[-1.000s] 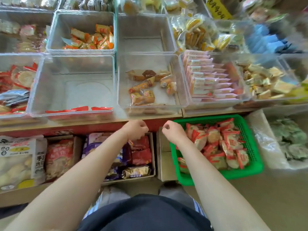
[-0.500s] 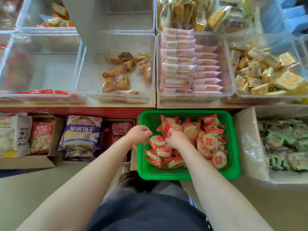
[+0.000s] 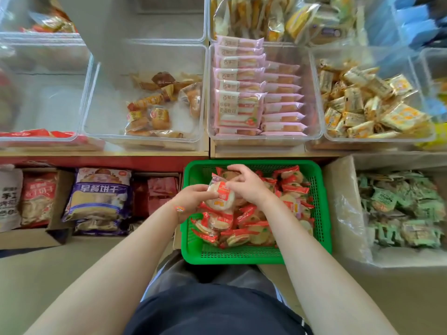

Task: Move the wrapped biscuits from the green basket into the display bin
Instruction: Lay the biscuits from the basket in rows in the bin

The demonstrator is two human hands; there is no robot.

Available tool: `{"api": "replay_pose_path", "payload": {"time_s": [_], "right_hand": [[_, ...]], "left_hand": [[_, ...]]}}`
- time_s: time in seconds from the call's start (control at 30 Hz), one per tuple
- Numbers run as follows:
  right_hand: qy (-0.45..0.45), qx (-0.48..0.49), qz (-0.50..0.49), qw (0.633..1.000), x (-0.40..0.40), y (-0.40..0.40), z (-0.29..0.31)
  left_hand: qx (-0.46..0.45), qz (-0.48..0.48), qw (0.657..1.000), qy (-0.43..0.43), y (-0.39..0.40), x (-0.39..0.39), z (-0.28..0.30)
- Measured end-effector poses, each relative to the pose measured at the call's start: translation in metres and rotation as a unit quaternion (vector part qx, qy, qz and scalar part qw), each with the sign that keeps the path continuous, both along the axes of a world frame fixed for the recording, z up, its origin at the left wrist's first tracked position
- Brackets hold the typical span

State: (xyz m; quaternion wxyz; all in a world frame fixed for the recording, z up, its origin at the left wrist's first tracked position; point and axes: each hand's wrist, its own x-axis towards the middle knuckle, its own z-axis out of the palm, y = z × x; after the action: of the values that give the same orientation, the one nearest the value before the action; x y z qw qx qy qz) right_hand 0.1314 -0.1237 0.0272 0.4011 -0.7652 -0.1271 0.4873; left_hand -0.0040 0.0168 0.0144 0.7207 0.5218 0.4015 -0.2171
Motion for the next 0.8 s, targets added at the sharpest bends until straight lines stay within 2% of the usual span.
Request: {"api": "replay_pose_path", "payload": {"time_s": [0.07, 0.1, 0.17, 0.33, 0.47, 0.53, 0.6, 0.7, 0.8], "right_hand": [[-0.036, -0.046, -0.068, 0.996, 0.003, -0.002, -0.013], [-0.057, -0.077, -0.063, 0.993, 0.004, -0.004, -0.024], [-0.081, -0.124, 0.004, 0.989, 0.002, -0.009, -0.04], [-0.106, -0.192, 0.129, 0.967, -0.016, -0.01, -0.066], [-0.199, -0.27, 0.213, 0.918, -0.02, -0.014, -0.074], [-0.226, -0.243, 0.207, 0.92, -0.017, -0.014, -0.07], [-0.233, -0.201, 0.15, 0.94, -0.011, -0.01, -0.055], [-0.263, -0.184, 0.077, 0.944, -0.001, 0.0, -0.025], [-0.203, -0.101, 0.023, 0.974, 0.0, 0.012, 0.001]], "left_hand": [[0.021, 0.066, 0.997, 0.028, 0.003, -0.005, -0.009], [0.029, 0.104, 0.993, 0.046, 0.004, -0.007, -0.012], [0.014, 0.16, 0.985, 0.069, 0.007, -0.011, -0.016], [0.0, 0.174, 0.981, 0.086, 0.009, -0.019, -0.025], [0.011, 0.161, 0.984, 0.081, 0.007, -0.018, -0.025], [0.03, 0.182, 0.98, 0.08, 0.006, -0.017, -0.026], [0.073, 0.21, 0.971, 0.085, 0.007, -0.015, -0.025], [0.104, 0.248, 0.959, 0.088, 0.01, -0.013, -0.02], [0.066, 0.25, 0.963, 0.073, 0.011, -0.009, -0.001]]}}
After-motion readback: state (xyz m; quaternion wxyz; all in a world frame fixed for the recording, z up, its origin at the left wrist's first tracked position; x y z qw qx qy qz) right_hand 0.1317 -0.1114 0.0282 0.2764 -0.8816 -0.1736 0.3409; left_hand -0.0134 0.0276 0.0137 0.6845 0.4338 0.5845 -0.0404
